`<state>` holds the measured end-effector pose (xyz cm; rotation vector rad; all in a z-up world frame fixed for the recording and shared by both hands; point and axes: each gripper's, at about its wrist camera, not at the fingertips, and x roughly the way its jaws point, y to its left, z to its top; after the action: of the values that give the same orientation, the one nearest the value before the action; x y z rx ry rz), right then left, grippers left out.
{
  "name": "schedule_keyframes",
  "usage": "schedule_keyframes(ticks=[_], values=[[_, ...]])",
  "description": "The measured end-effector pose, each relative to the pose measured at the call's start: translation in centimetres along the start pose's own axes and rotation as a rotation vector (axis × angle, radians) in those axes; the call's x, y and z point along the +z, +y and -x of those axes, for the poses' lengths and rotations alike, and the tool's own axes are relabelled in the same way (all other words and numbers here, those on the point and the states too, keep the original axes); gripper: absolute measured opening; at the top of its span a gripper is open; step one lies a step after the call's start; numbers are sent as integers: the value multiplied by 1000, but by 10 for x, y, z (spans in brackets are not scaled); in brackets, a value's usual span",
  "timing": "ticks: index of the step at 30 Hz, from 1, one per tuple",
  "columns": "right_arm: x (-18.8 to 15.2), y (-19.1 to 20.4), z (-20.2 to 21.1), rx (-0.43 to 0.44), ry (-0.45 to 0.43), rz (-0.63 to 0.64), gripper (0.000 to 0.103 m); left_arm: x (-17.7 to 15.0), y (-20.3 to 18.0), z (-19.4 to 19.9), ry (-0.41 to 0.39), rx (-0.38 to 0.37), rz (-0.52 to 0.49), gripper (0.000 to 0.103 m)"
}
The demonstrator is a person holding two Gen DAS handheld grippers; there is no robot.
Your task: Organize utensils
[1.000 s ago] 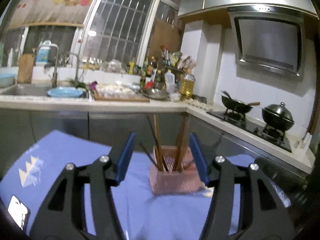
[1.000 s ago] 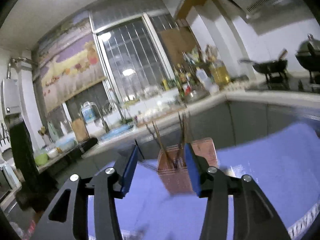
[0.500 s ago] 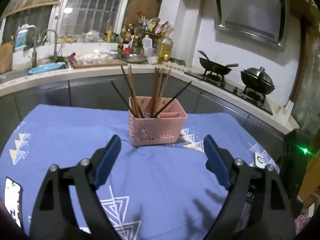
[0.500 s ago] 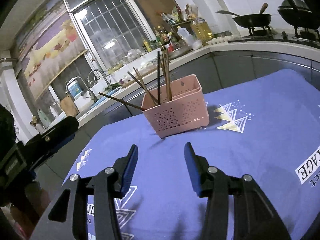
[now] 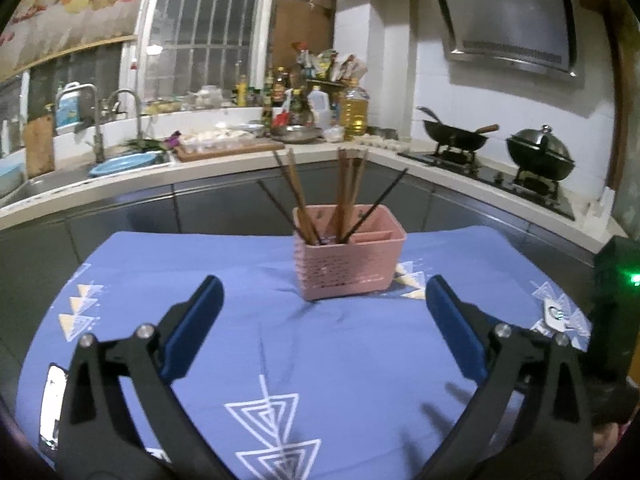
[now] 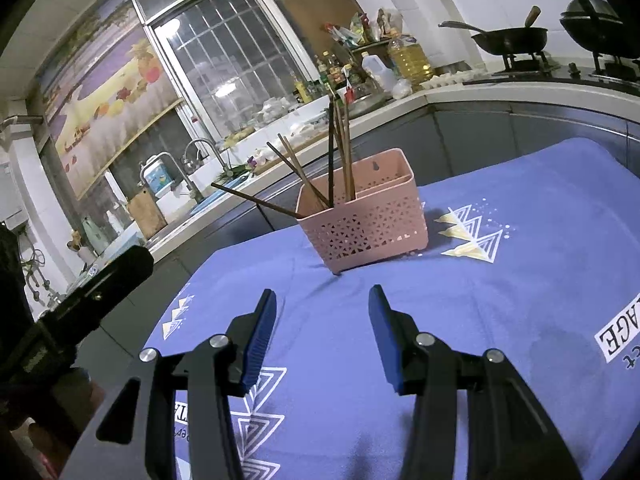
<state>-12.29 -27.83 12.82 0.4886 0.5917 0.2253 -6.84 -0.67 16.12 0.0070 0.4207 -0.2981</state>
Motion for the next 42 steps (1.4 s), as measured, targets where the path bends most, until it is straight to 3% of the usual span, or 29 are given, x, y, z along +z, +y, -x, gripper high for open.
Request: schedule_keyframes(ticks=[9, 16, 26, 42], values=[[-3, 2, -1, 0, 12, 3, 49, -9, 7, -12, 59, 84, -4, 97], [-5, 2, -2, -7, 23, -3, 49, -15, 16, -22, 120, 78, 27, 97], [-8, 9, -5, -3, 39, 12, 49, -29, 29, -36, 191, 133, 38, 97], [-9, 12, -8, 5, 49, 16, 49, -31, 26, -34, 181, 145, -9, 97]])
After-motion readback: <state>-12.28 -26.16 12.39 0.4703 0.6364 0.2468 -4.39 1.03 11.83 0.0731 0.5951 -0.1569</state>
